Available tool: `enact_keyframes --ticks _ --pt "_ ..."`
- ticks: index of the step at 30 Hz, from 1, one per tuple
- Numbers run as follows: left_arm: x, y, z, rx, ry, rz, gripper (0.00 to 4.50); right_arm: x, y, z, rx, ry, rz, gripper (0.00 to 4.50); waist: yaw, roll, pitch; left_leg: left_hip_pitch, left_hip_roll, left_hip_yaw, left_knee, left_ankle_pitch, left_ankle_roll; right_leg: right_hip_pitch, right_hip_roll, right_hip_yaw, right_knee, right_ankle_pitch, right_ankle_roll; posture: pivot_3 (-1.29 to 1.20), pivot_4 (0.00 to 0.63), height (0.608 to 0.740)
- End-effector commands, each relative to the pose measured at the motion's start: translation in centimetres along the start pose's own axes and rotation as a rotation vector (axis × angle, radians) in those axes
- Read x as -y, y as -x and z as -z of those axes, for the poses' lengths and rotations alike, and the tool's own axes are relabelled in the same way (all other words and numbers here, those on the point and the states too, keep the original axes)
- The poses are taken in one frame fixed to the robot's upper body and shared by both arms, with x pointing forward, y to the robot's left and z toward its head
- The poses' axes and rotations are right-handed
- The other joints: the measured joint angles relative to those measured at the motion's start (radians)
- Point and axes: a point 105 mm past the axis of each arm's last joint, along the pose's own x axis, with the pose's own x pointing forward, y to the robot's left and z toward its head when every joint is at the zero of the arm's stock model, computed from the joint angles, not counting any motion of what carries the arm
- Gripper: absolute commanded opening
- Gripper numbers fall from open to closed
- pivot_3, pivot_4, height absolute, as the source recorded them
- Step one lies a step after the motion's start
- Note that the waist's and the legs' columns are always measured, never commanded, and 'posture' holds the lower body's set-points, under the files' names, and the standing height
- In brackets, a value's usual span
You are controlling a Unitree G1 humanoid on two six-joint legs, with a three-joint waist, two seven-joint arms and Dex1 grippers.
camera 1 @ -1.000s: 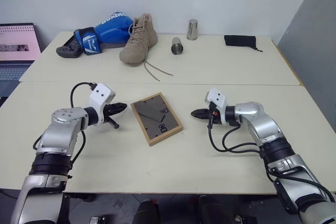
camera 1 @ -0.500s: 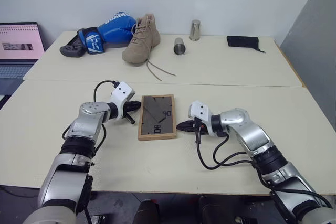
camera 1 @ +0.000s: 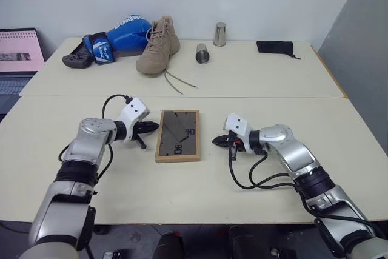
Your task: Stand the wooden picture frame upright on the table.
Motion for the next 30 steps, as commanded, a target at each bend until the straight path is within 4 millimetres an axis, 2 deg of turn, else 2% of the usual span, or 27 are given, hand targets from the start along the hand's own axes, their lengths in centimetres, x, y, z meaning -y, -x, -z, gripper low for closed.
enact_keyframes --ticks 1,8,14,25,30 --pt "2.0 -0.9 -1.7 0.06 -0.007 0.047 0.02 -0.1 -0.9 -2.5 0.071 0.025 0.007 0.03 0.002 0.0 0.0 0.0 0.0 0.0 0.0 0.0 0.0 0.0 0.0 0.0 0.0 0.0 0.0 0.0 0.15 0.74" --pt "4.8 -1.3 -3.2 0.093 -0.01 0.149 0.02 -0.1 -1.6 -3.8 0.112 -0.003 0.009 0.03 0.007 0.0 0.0 -0.001 -0.001 0.0 0.001 0.0 0.0 0.0 -0.001 0.0 0.0 0.0 0.0 0.0 0.15 0.74" --pt "6.6 -1.6 -3.9 0.097 -0.032 0.208 0.02 0.6 -0.2 -3.0 0.075 0.006 0.022 0.03 0.008 0.0 0.0 -0.001 -0.001 0.0 0.0 0.0 0.0 0.0 -0.001 0.0 0.0 0.0 0.0 0.0 0.15 0.74" --pt "8.6 -3.2 -4.4 0.094 -0.051 0.266 0.02 -0.8 2.0 -1.8 0.048 -0.022 -0.009 0.03 0.007 0.0 0.0 -0.001 -0.001 0.0 0.0 0.0 0.0 0.0 0.0 0.0 0.0 0.0 0.0 0.0 0.15 0.74" --pt "7.6 -3.1 -3.2 0.032 -0.091 0.233 0.02 -1.1 2.3 -1.9 0.049 -0.035 -0.014 0.03 0.007 0.0 0.0 -0.001 -0.001 0.0 0.0 0.0 0.0 0.0 0.0 0.0 -0.001 0.0 0.0 0.0 0.15 0.74"
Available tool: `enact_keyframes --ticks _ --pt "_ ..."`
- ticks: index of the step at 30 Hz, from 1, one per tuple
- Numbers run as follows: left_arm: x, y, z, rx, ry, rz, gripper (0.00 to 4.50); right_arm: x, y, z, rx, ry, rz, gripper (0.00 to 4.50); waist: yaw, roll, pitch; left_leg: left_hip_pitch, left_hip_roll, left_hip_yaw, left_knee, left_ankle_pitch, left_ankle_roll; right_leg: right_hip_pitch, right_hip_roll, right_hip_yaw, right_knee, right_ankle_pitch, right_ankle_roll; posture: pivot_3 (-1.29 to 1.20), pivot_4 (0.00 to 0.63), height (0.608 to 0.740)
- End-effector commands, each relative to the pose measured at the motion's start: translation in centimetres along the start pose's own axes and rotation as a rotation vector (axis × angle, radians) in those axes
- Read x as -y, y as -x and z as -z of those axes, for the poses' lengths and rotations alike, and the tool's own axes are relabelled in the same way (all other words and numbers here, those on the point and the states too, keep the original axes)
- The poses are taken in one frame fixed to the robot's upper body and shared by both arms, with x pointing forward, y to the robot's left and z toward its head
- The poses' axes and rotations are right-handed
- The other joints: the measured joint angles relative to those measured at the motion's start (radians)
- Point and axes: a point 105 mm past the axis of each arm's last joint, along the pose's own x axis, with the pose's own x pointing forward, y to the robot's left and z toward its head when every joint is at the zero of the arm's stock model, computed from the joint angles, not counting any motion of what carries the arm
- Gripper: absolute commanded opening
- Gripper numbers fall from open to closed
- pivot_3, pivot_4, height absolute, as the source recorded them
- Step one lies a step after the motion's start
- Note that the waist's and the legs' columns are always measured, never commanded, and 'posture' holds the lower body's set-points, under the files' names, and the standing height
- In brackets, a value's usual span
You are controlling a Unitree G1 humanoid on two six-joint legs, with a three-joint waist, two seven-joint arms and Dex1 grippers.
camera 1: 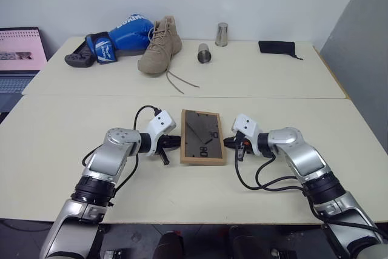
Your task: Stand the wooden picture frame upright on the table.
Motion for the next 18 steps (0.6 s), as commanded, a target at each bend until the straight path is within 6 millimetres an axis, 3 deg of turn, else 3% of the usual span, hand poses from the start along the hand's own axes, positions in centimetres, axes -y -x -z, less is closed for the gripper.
enact_keyframes --ticks 1,6,12,15,18 --pt "-0.5 0.5 -0.2 -0.02 -0.059 -0.004 0.02 -0.1 0.5 -1.7 0.047 0.033 -0.002 0.03 0.0 0.0 0.0 0.0 0.0 0.0 0.0 0.0 0.0 0.0 0.0 0.0 0.0 0.0 0.0 0.0 0.15 0.74" --pt "-3.4 3.7 2.6 -0.157 -0.078 -0.101 0.02 0.2 0.8 -1.3 0.035 0.027 0.011 0.03 -0.004 0.0 0.0 0.001 0.0 0.0 0.0 0.0 0.0 0.0 0.001 0.0 0.0 0.0 0.0 0.0 0.15 0.74" --pt "-4.1 7.1 4.8 -0.27 -0.092 -0.092 0.02 0.9 1.0 -0.6 0.014 0.029 0.039 0.03 -0.018 0.0 0.0 0.002 0.001 0.0 -0.001 0.0 0.0 0.0 0.001 0.001 0.0 0.0 0.0 0.0 0.15 0.74" --pt "-5.0 8.0 4.9 -0.273 -0.114 -0.133 0.02 1.2 1.0 -0.5 0.008 0.031 0.045 0.03 -0.025 0.0 0.0 0.002 0.001 0.0 -0.001 0.0 0.0 0.0 0.001 0.001 0.0 0.0 0.0 0.0 0.15 0.74" --pt "-6.9 7.8 3.5 -0.19 -0.071 -0.24 0.02 1.5 0.9 -0.3 0.005 0.036 0.049 0.03 -0.024 0.0 0.0 0.002 0.001 0.0 -0.001 0.0 0.0 0.0 0.001 0.001 0.0 0.0 0.0 0.0 0.15 0.74"
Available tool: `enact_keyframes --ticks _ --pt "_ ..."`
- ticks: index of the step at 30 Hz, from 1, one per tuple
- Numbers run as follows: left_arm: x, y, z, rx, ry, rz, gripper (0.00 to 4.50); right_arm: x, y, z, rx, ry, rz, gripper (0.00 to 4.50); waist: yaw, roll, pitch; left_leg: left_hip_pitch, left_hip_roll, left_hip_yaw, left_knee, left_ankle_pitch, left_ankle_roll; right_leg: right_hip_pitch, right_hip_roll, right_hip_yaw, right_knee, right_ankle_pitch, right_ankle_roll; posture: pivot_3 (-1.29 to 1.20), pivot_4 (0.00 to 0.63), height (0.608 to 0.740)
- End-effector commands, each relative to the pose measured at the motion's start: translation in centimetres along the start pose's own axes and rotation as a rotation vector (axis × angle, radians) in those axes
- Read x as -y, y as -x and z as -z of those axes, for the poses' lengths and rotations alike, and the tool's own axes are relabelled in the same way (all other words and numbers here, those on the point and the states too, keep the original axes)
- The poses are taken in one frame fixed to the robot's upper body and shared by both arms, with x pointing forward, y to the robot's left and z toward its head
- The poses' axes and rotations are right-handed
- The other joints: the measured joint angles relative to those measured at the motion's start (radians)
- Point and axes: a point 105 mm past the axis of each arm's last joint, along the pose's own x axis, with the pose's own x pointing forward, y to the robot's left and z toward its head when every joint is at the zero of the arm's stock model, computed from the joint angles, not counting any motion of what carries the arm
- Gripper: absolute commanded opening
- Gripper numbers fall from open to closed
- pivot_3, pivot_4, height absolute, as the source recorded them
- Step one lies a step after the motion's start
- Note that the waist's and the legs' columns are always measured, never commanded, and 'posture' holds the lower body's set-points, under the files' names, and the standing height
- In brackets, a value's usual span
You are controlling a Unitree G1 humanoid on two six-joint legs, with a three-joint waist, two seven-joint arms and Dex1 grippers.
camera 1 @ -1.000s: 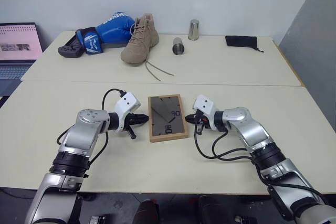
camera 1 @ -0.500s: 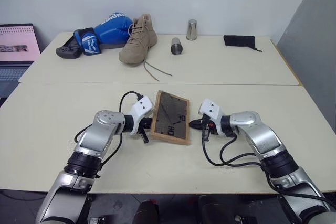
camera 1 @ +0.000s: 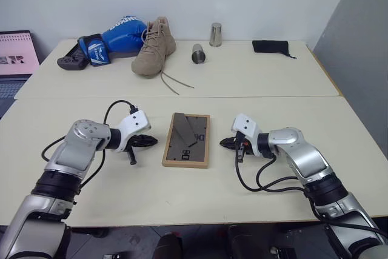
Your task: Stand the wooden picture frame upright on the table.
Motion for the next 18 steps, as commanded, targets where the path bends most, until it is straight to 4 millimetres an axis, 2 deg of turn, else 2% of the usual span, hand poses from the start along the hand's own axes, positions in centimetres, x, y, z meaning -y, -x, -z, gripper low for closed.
enact_keyframes --ticks 1,4,8,12,15,18 --pt "-2.9 0.1 -0.4 0.045 0.082 -0.154 0.02 1.1 0.3 -1.3 0.037 0.05 0.031 0.03 0.001 0.0 0.0 0.0 0.0 0.0 0.0 0.0 0.0 0.0 0.0 0.0 0.0 0.0 0.0 0.0 0.15 0.74" --pt "-3.2 -0.8 -1.4 0.087 0.113 -0.156 0.02 1.5 -0.1 -1.5 0.044 0.055 0.041 0.03 0.001 0.0 0.0 -0.001 0.0 0.0 0.001 0.0 0.0 0.0 0.0 -0.001 0.0 0.0 0.0 0.0 0.15 0.74" --pt "0.7 -1.9 -3.2 0.135 0.083 0.059 0.02 1.7 -0.9 -2.0 0.055 0.059 0.046 0.03 0.001 0.0 0.0 -0.001 -0.001 0.0 0.001 0.0 0.0 0.0 0.0 0.0 0.0 0.0 0.0 0.0 0.15 0.74" --pt "3.7 -1.9 -4.5 0.169 0.052 0.199 0.02 2.0 -1.0 -2.2 0.06 0.06 0.051 0.03 0.001 0.0 0.0 -0.002 0.0 0.0 0.0 0.0 0.0 0.0 -0.001 -0.001 0.0 0.0 0.0 0.0 0.15 0.74" --pt "4.2 -1.7 -4.8 0.174 0.051 0.216 0.02 2.4 -0.7 -1.7 0.05 0.058 0.062 0.03 0.002 0.0 0.0 -0.002 -0.001 0.0 0.0 0.0 0.0 0.0 -0.001 -0.001 0.0 0.0 0.0 0.0 0.15 0.74" --pt "3.3 -1.5 -3.6 0.125 0.039 0.161 0.02 2.8 -0.2 -1.0 0.031 0.052 0.082 0.03 0.002 0.0 0.0 -0.002 -0.001 0.0 0.001 0.0 0.0 0.0 -0.001 0.0 0.0 0.0 0.0 0.0 0.15 0.74"
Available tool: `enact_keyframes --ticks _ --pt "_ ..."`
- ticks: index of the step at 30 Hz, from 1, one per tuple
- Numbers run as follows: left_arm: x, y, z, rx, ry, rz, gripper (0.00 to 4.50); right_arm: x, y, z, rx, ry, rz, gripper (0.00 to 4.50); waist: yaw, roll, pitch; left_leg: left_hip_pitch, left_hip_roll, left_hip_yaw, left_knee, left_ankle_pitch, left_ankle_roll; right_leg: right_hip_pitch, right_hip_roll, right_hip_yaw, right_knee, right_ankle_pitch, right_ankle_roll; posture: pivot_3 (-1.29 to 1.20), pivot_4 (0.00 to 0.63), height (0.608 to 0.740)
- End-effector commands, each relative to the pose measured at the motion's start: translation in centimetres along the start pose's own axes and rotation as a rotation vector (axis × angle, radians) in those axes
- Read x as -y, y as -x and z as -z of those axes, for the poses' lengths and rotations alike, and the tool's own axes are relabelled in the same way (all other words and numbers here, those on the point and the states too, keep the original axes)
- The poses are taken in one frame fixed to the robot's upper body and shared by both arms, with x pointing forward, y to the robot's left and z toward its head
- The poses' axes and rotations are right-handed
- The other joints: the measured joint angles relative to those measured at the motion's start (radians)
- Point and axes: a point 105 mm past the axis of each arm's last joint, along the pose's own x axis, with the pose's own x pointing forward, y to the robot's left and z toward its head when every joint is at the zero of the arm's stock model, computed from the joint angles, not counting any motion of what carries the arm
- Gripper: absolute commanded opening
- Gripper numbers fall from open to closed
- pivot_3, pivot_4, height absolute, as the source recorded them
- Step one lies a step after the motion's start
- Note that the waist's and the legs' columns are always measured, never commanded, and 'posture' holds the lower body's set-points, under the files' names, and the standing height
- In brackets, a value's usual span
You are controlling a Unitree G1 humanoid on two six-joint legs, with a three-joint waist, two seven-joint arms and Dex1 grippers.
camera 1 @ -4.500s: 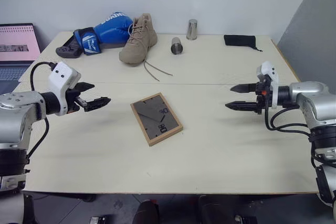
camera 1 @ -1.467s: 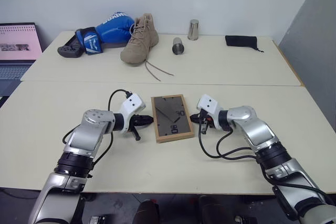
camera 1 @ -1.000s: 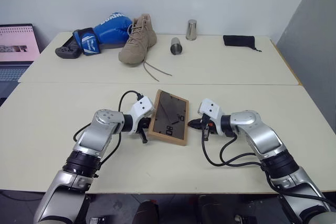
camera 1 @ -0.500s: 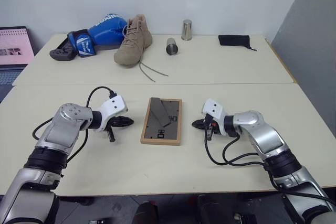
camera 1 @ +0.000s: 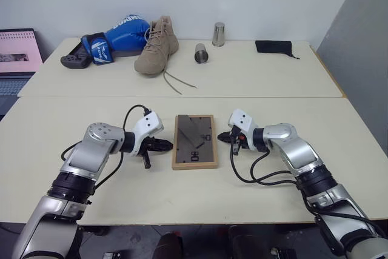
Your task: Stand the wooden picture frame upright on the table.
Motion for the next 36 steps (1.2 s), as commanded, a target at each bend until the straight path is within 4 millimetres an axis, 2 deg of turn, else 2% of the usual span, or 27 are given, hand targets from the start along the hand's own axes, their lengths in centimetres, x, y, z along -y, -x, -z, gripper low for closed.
enact_keyframes --ticks 1,6,9,13,14,16,18,21,26,28,31,36 --pt "-1.0 1.1 0.2 -0.029 -0.046 -0.061 0.02 1.1 1.0 -0.3 0.006 0.034 0.038 0.03 -0.001 0.0 0.0 0.0 0.0 0.0 0.0 0.0 0.0 0.0 0.0 0.0 0.0 0.0 0.0 0.0 0.15 0.74" --pt "-4.2 2.6 1.3 -0.058 -0.047 -0.23 0.02 1.0 1.5 0.1 -0.004 0.034 0.031 0.03 -0.001 0.0 0.0 0.0 0.0 0.0 0.0 0.0 0.0 0.0 0.0 0.0 0.0 0.0 0.0 0.0 0.15 0.74" --pt "-5.0 3.7 1.1 -0.002 0.031 -0.255 0.02 1.2 2.2 0.6 -0.021 0.04 0.02 0.03 -0.001 0.0 0.0 0.0 0.0 0.0 0.0 0.0 0.0 0.0 0.0 0.0 0.0 0.0 0.0 0.0 0.15 0.74" --pt "-3.3 5.3 0.3 0.118 0.217 -0.099 0.73 2.3 3.7 1.3 -0.052 0.07 0.012 0.0 -0.002 0.0 0.0 0.0 0.0 0.0 0.0 0.0 0.0 0.0 0.0 0.0 0.0 0.0 0.0 0.0 0.15 0.74" --pt "-3.1 5.8 0.1 0.141 0.278 -0.069 1.07 2.5 4.0 1.4 -0.058 0.078 0.006 0.0 -0.002 0.0 0.0 0.0 0.0 0.0 0.0 0.0 0.0 0.0 0.0 0.0 0.0 0.0 0.0 0.0 0.15 0.74" --pt "-2.9 6.4 -0.1 0.164 0.359 -0.04 1.46 2.7 4.4 1.6 -0.064 0.088 -0.002 0.0 -0.003 0.0 0.0 0.0 0.0 0.0 0.0 0.0 0.0 0.0 0.0 0.0 0.0 0.0 0.0 0.0 0.15 0.74" --pt "-2.7 7.3 -0.7 0.204 0.51 0.022 1.92 3.0 4.7 1.7 -0.072 0.109 -0.016 0.0 -0.004 0.0 0.0 0.0 0.0 0.0 0.0 0.0 0.0 0.0 0.0 0.0 0.0 0.0 0.0 0.0 0.15 0.74" --pt "-2.4 8.2 -0.6 0.19 0.698 0.077 2.69 3.3 4.9 1.6 -0.083 0.143 -0.043 0.0 -0.005 0.0 0.0 0.0 0.0 0.0 0.0 0.0 0.0 0.0 0.0 0.0 0.0 0.0 0.001 0.0 0.15 0.74" --pt "-1.8 7.9 -0.1 0.156 0.846 0.12 3.93 3.6 4.8 1.5 -0.08 0.154 -0.045 0.0 -0.006 0.0 0.0 0.0 0.0 0.0 -0.001 0.0 0.0 0.0 0.0 0.0 0.0 -0.001 0.001 0.0 0.15 0.74" --pt "-1.4 7.1 0.1 0.146 0.89 0.142 4.44 3.4 4.6 1.3 -0.07 0.149 -0.045 0.0 -0.005 0.0 0.0 0.0 0.0 0.0 -0.001 0.0 0.0 0.0 0.0 -0.001 0.0 -0.001 0.0 0.0 0.15 0.74" --pt "-0.3 5.7 0.3 0.131 0.938 0.188 4.44 2.2 4.0 1.4 -0.058 0.138 -0.072 0.0 -0.005 0.0 0.0 0.0 0.0 -0.001 0.0 0.0 0.0 0.0 0.0 -0.001 0.0 -0.001 0.0 0.0 0.15 0.74" --pt "0.1 3.6 0.5 0.089 1.077 0.213 4.44 1.0 3.2 1.1 -0.046 0.136 -0.096 0.0 -0.003 0.0 0.0 0.0 0.0 -0.001 0.0 0.0 0.0 0.0 0.0 -0.001 0.001 -0.001 0.0 0.0 0.15 0.74"
